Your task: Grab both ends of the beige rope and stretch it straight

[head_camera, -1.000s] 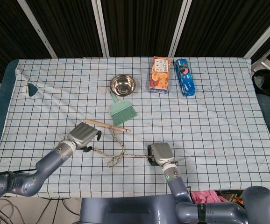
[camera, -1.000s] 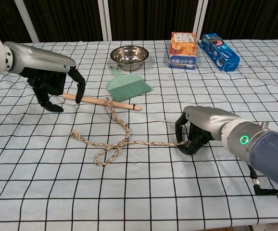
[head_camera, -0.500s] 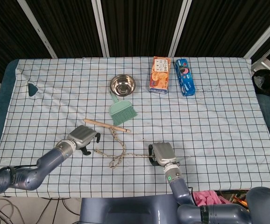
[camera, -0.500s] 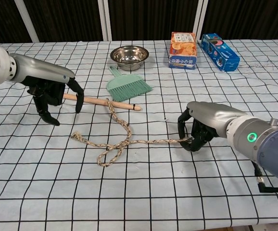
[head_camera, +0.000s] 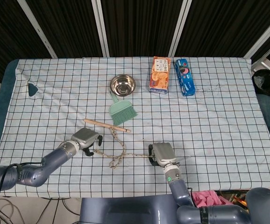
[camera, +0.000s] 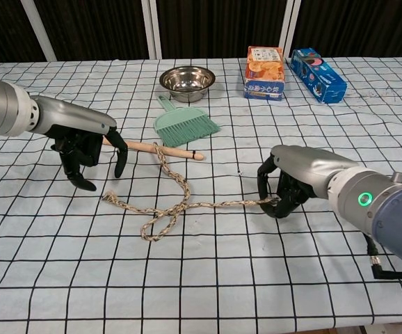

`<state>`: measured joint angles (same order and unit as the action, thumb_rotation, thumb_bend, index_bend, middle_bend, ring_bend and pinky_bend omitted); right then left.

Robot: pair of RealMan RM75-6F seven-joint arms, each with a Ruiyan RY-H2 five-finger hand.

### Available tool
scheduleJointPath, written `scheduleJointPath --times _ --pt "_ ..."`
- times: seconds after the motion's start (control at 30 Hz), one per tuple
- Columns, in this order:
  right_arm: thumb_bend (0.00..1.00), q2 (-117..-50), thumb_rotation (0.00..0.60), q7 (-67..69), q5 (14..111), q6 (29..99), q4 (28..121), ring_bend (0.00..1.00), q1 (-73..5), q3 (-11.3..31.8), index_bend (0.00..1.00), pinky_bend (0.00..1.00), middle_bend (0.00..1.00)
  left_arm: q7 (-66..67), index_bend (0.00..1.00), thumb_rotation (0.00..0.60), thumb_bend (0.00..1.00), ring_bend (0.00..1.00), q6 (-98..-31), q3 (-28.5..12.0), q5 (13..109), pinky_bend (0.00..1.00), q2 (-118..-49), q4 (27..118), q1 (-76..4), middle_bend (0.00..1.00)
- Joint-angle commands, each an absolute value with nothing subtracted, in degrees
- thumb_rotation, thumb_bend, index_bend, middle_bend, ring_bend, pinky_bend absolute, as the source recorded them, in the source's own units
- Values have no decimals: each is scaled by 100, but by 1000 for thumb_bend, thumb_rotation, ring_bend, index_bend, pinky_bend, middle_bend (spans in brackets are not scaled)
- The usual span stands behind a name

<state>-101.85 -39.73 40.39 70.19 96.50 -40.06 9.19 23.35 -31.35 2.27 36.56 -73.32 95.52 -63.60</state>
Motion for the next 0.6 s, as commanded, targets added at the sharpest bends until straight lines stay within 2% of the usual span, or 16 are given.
scheduleJointPath --times 0.03,0.2,0.4,0.5,0.6 --pt "392 -10184 600 -3983 4007 7050 9663 1000 -3984 945 617 1000 1000 2338 434 600 274 990 -3192 301 3636 864 -7362 9514 -6389 1000" --pt "391 -10150 600 -4024 3973 7083 9710 1000 -3975 981 617 1000 1000 2371 435 600 279 990 -3274 433 3508 865 -7408 9430 -6458 1000" --pt "392 -10108 600 -4054 3984 7146 9790 1000 -3955 1009 617 1000 1000 2350 425 600 339 987 -3226 568 3324 864 -7436 9310 -6557 1000" --pt "392 -10106 600 -4024 4025 7149 9828 1000 -3951 1027 617 1000 1000 2315 423 600 299 986 -3191 578 3309 863 -7494 9258 -6593 1000" --pt "392 -10100 600 -4026 4088 7147 9863 1000 -3952 1012 617 1000 1000 2182 404 600 216 984 -3166 513 3405 861 -7523 9256 -6568 1000"
